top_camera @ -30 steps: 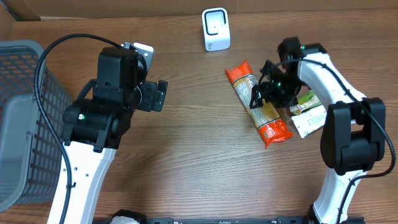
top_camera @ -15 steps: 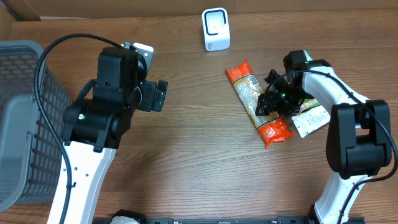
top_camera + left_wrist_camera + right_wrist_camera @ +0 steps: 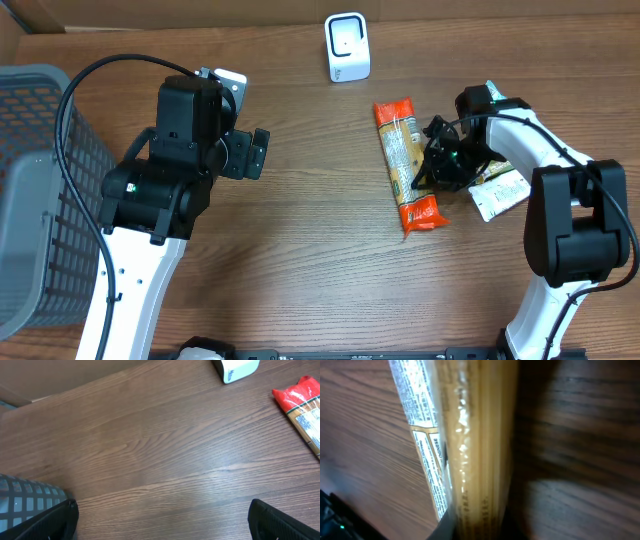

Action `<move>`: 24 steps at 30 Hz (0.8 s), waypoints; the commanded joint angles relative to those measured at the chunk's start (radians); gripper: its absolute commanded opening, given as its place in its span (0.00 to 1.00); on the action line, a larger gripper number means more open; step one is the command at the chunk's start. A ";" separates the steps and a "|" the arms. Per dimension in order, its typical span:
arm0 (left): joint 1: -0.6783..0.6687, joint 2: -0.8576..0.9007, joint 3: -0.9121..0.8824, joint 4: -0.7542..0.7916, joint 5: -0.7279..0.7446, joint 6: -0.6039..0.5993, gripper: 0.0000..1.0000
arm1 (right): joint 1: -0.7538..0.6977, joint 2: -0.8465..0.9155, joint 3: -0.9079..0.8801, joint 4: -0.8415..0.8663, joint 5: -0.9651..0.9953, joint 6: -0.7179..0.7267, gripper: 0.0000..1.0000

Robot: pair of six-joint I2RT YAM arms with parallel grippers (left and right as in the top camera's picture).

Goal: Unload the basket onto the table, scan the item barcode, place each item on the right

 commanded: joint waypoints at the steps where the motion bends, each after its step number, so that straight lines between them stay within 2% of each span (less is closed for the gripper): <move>1: -0.001 0.003 0.008 0.001 -0.010 0.016 1.00 | 0.005 0.019 0.068 -0.033 0.026 0.019 0.04; 7: -0.001 0.003 0.008 0.001 -0.010 0.016 1.00 | 0.050 -0.105 0.125 -0.071 0.274 0.199 0.04; 11: -0.001 0.003 0.008 0.001 -0.010 0.016 1.00 | 0.159 -0.194 0.125 -0.129 0.640 0.391 0.04; 15: -0.001 0.003 0.008 0.001 -0.010 0.016 1.00 | 0.318 -0.203 0.119 -0.223 0.977 0.581 0.04; 22: -0.001 0.003 0.008 0.001 -0.010 0.016 1.00 | 0.554 -0.157 0.037 -0.199 1.033 0.589 0.04; 24: -0.001 0.003 0.008 0.001 -0.010 0.016 1.00 | 0.579 -0.137 0.029 -0.198 1.032 0.583 0.06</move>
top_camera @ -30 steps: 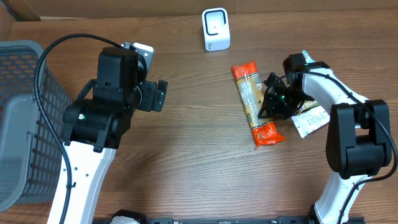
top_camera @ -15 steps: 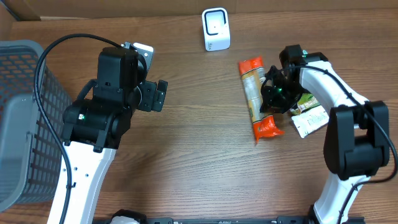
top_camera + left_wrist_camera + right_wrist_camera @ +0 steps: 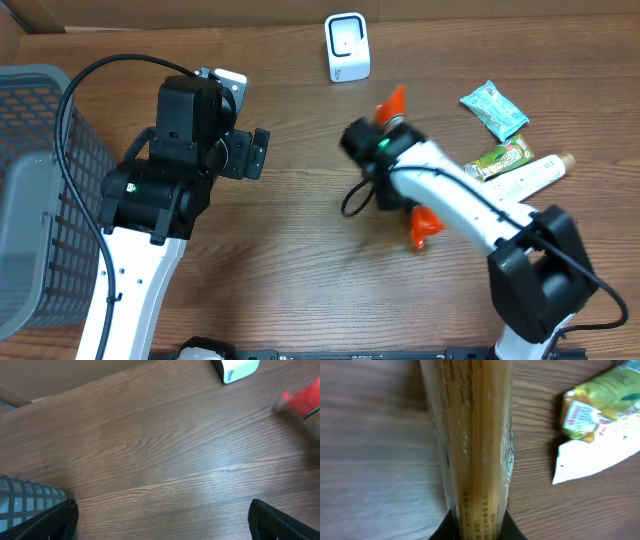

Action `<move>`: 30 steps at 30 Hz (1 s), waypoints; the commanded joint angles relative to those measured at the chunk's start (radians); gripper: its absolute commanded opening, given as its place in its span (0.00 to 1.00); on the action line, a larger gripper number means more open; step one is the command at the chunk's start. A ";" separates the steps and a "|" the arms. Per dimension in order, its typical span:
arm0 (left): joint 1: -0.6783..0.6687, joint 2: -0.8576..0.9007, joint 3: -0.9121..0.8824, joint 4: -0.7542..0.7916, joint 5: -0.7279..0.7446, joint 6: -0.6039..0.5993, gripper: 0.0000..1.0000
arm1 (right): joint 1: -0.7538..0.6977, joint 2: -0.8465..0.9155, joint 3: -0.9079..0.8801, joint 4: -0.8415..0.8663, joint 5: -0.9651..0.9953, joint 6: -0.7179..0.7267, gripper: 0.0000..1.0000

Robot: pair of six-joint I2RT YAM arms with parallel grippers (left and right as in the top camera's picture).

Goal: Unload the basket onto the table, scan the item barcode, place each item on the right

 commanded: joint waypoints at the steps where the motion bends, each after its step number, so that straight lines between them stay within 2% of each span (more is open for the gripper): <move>1: -0.001 0.003 0.008 0.000 -0.010 0.016 0.99 | 0.043 0.026 -0.018 -0.001 0.106 0.040 0.12; 3: -0.001 0.003 0.008 0.000 -0.010 0.016 1.00 | 0.057 0.045 -0.019 -0.003 0.078 0.032 0.24; 8: -0.001 0.003 0.008 0.000 -0.010 0.016 0.99 | 0.098 0.050 -0.019 0.065 -0.159 -0.115 0.28; 12: -0.001 0.003 0.008 0.000 -0.010 0.016 1.00 | 0.137 0.050 -0.019 0.126 -0.372 -0.257 0.36; 16: -0.001 0.003 0.008 0.000 -0.010 0.016 1.00 | 0.138 0.050 -0.014 0.137 -0.380 -0.243 0.41; 22: -0.001 0.003 0.008 0.000 -0.010 0.016 1.00 | 0.043 0.020 0.058 0.096 -0.380 -0.222 0.43; 24: -0.001 0.003 0.008 0.000 -0.010 0.016 0.99 | 0.002 -0.011 0.081 0.090 -0.380 -0.222 0.50; 26: -0.001 0.003 0.008 0.000 -0.010 0.016 0.99 | -0.054 -0.044 0.094 0.087 -0.389 -0.222 0.65; 27: -0.001 0.003 0.008 0.000 -0.010 0.016 1.00 | -0.081 -0.054 0.093 0.087 -0.401 -0.222 0.76; 28: -0.001 0.003 0.008 0.000 -0.010 0.016 0.99 | -0.111 -0.058 0.093 0.085 -0.416 -0.224 0.81; 30: -0.001 0.003 0.008 0.000 -0.010 0.016 1.00 | -0.174 -0.058 0.089 0.075 -0.469 -0.270 0.84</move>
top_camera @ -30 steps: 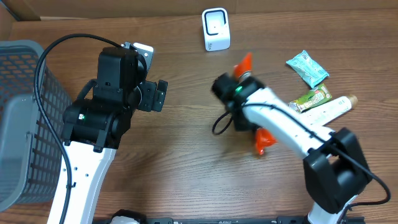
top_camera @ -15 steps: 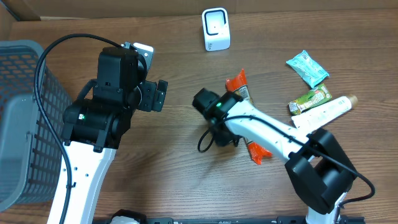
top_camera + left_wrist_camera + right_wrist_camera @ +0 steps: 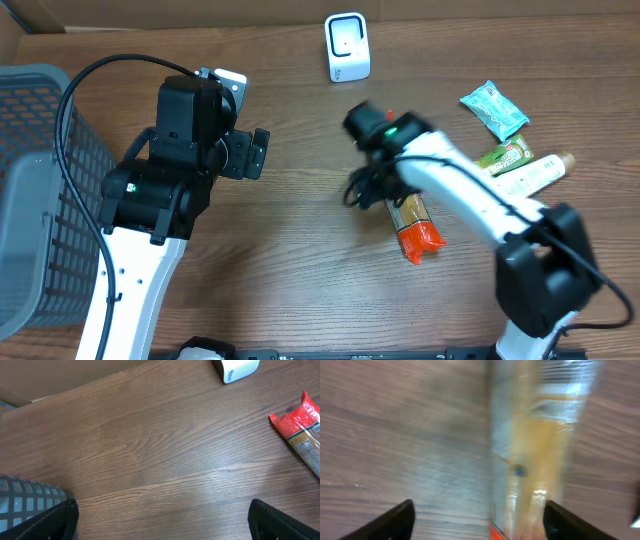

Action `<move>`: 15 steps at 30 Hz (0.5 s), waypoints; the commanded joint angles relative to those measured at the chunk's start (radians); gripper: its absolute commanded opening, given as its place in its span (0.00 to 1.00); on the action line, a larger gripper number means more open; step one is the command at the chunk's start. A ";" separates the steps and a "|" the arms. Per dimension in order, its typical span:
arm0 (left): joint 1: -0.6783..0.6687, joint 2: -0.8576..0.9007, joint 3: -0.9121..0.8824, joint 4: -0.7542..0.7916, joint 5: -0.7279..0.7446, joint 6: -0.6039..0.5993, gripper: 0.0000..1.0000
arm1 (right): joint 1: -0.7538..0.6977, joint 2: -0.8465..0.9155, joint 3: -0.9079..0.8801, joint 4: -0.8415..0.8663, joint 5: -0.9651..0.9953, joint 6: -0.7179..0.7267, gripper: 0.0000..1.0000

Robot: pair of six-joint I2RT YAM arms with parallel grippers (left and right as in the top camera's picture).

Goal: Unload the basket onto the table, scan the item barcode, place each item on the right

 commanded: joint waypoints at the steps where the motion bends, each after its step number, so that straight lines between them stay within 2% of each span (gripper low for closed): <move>1: -0.001 0.003 0.008 0.001 -0.010 0.016 1.00 | -0.106 -0.044 0.010 -0.009 -0.103 -0.076 0.87; 7: -0.001 0.003 0.008 0.001 -0.010 0.016 1.00 | -0.246 -0.037 -0.101 0.020 -0.211 -0.188 1.00; 15: -0.001 0.003 0.008 0.001 -0.010 0.016 1.00 | -0.286 -0.037 -0.248 0.169 -0.357 -0.282 1.00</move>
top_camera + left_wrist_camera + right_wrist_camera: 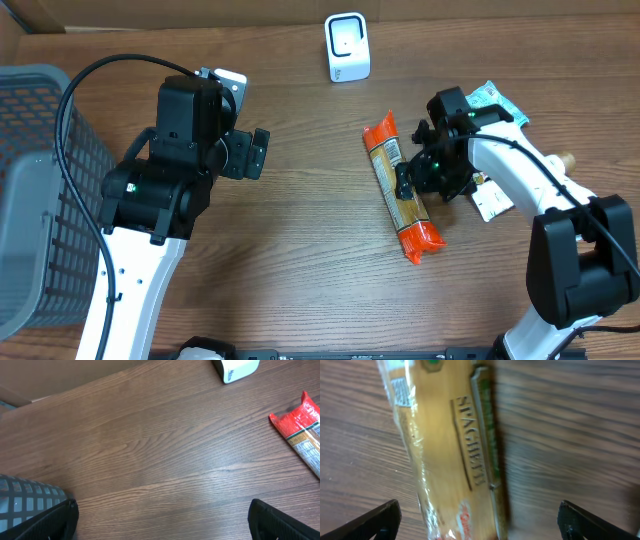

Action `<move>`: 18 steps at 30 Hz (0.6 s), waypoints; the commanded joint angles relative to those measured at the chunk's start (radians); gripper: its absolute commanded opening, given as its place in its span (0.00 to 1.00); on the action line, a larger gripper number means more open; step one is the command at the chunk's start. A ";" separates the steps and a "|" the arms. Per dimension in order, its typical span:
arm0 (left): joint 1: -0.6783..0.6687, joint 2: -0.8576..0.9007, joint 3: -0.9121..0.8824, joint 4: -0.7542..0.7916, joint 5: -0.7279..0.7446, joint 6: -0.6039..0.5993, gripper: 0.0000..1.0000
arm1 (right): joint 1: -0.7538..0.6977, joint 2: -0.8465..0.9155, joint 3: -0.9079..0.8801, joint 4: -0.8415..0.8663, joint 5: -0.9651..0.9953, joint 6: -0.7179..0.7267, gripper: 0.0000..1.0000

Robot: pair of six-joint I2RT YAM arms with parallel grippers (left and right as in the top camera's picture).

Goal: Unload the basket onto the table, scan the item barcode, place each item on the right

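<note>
The spaghetti packet (401, 193), clear with red ends, lies flat on the table with its "SPAGHETTI" face (465, 460) up. My right gripper (422, 176) hovers over its right edge, open; in the right wrist view my right gripper (480, 517) has its fingertips (380, 520) spread wide to either side of the packet, holding nothing. The white scanner (347, 47) stands at the far edge, also at the top of the left wrist view as the scanner (236, 368). My left gripper (256, 153) is open and empty at the left; the packet's red end (299, 416) shows to its right.
A grey mesh basket (35, 190) fills the left side. Right of the packet lie a teal sachet (497, 100) and a white tube (495, 203), partly under my right arm. A cardboard wall (180, 12) runs along the back.
My right arm has moved from the packet's left side to its right side, gripper still open. The packet lies where it lay. The left arm is unchanged.
My right gripper was shut on the packet as it lay by the other items. Then it held the packet up nearer the scanner. Then the gripper was open with the packet flat on the table, a little left of where it first lay, and there it remains.
</note>
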 commanded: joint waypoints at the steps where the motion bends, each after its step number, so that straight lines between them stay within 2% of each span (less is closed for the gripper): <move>1: -0.001 0.003 0.008 0.001 -0.010 0.016 1.00 | 0.000 -0.013 -0.066 0.067 -0.107 -0.069 1.00; 6: -0.001 0.003 0.008 0.001 -0.010 0.016 1.00 | 0.001 -0.013 -0.128 0.109 -0.110 -0.069 0.99; 13: -0.001 0.003 0.008 0.001 -0.010 0.016 1.00 | 0.003 -0.013 -0.140 0.128 -0.189 -0.069 0.61; 18: -0.001 0.003 0.008 0.001 -0.010 0.016 1.00 | 0.027 -0.013 -0.141 0.155 -0.221 -0.069 0.59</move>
